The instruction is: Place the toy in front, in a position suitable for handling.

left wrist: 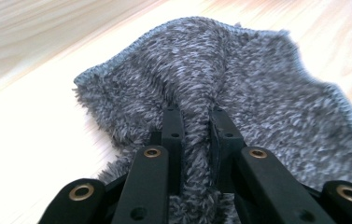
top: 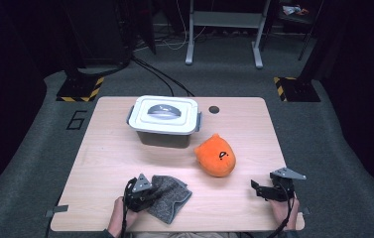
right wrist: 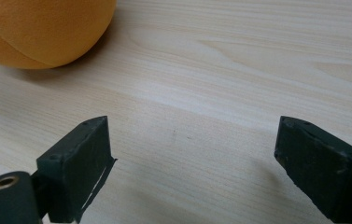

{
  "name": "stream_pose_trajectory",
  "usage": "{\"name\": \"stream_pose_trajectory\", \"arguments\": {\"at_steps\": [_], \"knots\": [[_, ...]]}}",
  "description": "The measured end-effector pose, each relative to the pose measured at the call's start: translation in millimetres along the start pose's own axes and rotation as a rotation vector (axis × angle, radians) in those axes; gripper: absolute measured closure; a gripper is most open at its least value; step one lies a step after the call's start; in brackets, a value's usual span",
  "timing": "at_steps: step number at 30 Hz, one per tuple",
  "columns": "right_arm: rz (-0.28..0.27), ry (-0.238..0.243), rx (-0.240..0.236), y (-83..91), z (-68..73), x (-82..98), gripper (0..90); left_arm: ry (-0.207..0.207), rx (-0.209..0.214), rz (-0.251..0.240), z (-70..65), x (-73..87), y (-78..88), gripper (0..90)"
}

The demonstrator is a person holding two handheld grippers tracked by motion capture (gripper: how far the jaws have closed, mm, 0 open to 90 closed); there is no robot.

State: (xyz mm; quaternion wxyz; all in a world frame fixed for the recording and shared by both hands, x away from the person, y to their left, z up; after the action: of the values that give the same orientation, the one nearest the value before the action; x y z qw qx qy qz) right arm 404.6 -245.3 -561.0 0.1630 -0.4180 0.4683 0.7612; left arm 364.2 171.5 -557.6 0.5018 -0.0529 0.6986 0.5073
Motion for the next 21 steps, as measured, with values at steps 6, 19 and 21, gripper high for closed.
{"name": "stream_pose_trajectory", "arguments": {"at_steps": [6,19,21], "knots": [[0.004,0.004,-0.004,-0.1,-0.1,0.2,10.2,-0.026,0.106,-0.022,-15.3,-16.6,-5.2,79.2],[0.005,0.009,0.005,-0.2,0.4,0.4,10.5,-0.171,0.18,-0.01,-58.8,-46.0,-47.2,76.7],[0.006,0.009,0.005,-0.4,0.5,0.5,10.6,-0.175,0.19,-0.009,-60.6,-45.9,-51.2,72.8]]}}
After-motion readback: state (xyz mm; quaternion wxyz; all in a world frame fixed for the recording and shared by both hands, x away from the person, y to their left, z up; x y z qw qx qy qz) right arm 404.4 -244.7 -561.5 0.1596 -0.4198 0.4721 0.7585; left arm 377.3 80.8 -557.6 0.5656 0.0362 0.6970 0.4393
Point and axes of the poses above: each handheld gripper's, and its own axes: y roughly backward along the jaws, x roughly out of its underside, z roughly to its left, the point moved 6 cm from there along -y, roughly forward along the jaws, and after that the axes turned 10 degrees about -x, right-handed, at the moved point
